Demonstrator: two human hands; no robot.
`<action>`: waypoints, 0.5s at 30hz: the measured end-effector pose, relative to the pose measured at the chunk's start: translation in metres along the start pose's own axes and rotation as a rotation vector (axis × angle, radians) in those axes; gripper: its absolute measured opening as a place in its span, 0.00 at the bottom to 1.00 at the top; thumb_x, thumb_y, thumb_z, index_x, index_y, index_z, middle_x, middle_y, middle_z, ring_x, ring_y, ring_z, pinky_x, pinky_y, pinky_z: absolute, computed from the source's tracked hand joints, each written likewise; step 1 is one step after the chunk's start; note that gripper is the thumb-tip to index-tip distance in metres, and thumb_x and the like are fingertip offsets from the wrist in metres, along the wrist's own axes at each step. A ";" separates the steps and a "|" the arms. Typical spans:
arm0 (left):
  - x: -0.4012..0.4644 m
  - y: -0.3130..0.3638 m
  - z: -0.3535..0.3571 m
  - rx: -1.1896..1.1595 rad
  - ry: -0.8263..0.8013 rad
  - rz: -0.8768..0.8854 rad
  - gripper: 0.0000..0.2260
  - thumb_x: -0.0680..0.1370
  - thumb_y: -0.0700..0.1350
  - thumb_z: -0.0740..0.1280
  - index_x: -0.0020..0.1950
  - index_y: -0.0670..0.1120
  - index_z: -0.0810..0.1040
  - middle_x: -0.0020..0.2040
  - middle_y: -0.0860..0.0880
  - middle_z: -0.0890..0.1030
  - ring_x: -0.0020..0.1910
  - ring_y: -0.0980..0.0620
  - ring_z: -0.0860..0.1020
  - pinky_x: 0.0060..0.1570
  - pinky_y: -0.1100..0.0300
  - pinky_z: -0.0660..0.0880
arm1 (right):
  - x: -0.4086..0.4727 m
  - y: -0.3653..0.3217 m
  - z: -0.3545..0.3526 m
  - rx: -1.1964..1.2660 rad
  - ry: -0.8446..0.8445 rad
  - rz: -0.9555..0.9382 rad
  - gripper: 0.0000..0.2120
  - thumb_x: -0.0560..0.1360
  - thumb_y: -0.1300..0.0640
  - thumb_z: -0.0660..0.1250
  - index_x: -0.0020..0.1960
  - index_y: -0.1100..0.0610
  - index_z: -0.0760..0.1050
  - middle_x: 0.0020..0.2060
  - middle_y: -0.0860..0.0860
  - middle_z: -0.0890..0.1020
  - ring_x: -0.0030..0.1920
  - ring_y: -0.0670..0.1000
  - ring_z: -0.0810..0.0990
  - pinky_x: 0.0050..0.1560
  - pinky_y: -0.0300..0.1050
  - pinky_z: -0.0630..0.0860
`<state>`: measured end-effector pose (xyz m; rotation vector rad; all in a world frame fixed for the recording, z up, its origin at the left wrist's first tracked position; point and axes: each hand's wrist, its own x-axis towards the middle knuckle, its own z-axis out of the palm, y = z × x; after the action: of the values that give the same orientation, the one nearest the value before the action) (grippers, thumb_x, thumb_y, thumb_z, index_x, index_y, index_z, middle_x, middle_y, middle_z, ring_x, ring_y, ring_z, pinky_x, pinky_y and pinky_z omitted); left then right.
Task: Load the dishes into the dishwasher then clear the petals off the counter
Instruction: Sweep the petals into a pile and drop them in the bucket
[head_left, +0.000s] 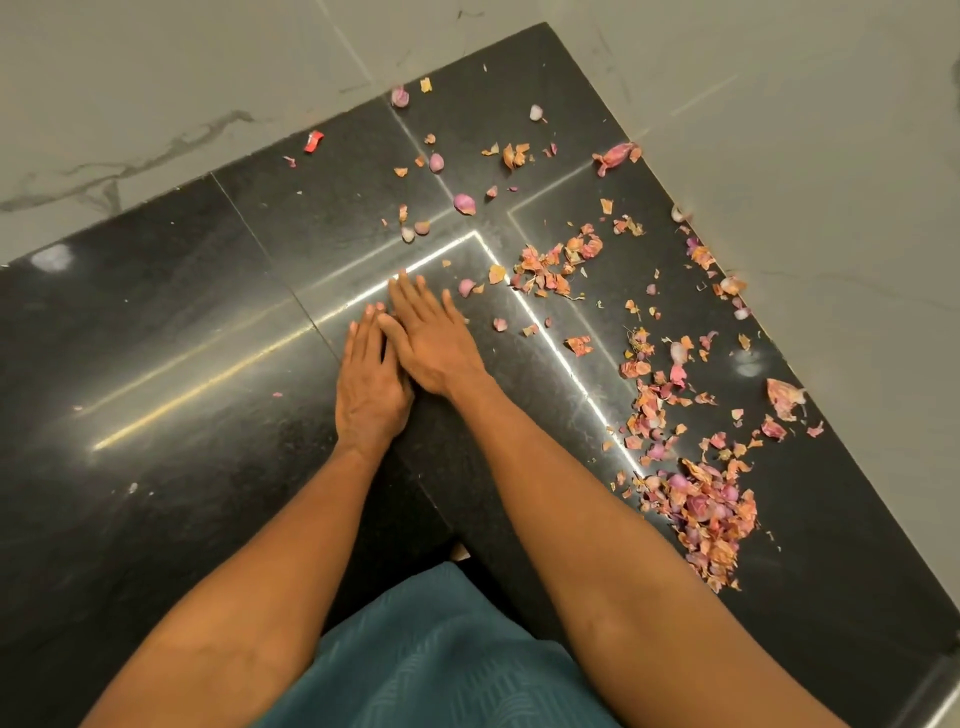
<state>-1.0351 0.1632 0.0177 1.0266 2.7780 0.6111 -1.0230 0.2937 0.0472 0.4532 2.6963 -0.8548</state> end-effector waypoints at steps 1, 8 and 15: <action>0.000 0.001 -0.001 -0.002 0.013 -0.019 0.26 0.82 0.40 0.62 0.80 0.37 0.60 0.79 0.38 0.62 0.81 0.43 0.57 0.79 0.45 0.54 | -0.003 0.010 0.001 -0.035 0.027 0.026 0.30 0.87 0.41 0.44 0.84 0.54 0.47 0.84 0.50 0.47 0.83 0.48 0.41 0.82 0.56 0.40; 0.000 0.005 -0.001 0.078 -0.011 -0.037 0.25 0.83 0.40 0.57 0.80 0.38 0.60 0.80 0.38 0.60 0.81 0.44 0.54 0.80 0.46 0.52 | -0.056 0.074 0.007 -0.161 0.292 0.360 0.31 0.87 0.41 0.40 0.84 0.55 0.40 0.83 0.52 0.41 0.82 0.50 0.36 0.82 0.56 0.38; 0.001 0.005 -0.002 0.086 -0.020 -0.042 0.25 0.82 0.39 0.57 0.80 0.38 0.60 0.80 0.38 0.59 0.81 0.43 0.53 0.80 0.46 0.51 | -0.084 0.075 0.018 0.008 0.481 0.741 0.35 0.86 0.42 0.47 0.84 0.61 0.44 0.83 0.59 0.44 0.83 0.57 0.39 0.82 0.59 0.37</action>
<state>-1.0336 0.1665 0.0216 0.9813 2.8234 0.4769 -0.9154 0.3235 0.0240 1.6981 2.5474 -0.5755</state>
